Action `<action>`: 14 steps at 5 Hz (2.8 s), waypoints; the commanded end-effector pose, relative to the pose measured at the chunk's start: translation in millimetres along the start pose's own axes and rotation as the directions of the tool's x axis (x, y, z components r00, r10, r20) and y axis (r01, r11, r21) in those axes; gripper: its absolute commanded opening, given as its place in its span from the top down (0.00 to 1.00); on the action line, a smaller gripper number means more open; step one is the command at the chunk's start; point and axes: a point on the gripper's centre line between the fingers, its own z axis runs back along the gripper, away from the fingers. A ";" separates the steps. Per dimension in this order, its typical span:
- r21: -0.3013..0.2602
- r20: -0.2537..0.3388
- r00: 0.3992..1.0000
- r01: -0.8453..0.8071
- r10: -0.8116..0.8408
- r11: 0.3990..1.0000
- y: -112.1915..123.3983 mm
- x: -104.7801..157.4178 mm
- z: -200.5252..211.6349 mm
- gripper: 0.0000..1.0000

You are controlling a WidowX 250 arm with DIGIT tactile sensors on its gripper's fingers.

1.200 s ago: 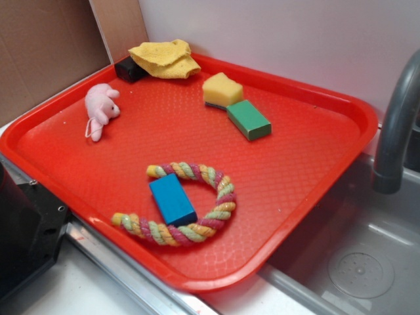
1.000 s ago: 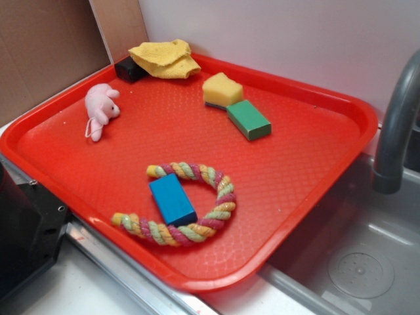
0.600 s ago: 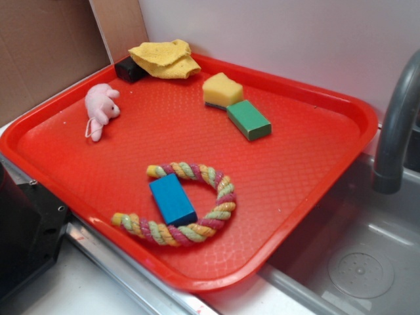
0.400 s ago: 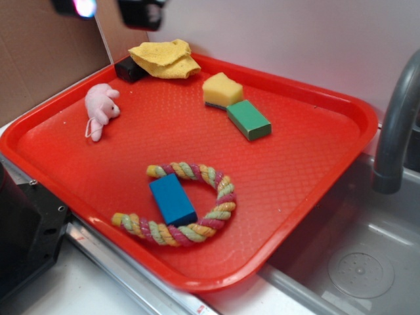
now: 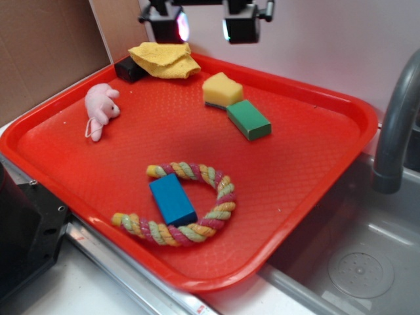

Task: Grab the green block.

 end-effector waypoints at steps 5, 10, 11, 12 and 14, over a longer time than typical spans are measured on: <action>-0.086 -0.041 0.999 0.031 -0.035 0.996 6.3 -1.0 -28.7 0.00; -0.049 -0.122 0.992 0.007 -0.013 0.999 -34.8 2.7 -88.5 0.00; -0.044 -0.069 0.998 -0.005 0.002 0.999 -21.6 -4.1 -70.5 0.00; -0.065 -0.015 0.998 -0.070 0.069 0.995 -11.1 -4.5 -45.9 0.00; -0.075 -0.079 0.976 -0.207 0.201 0.976 2.3 -8.8 -45.7 0.00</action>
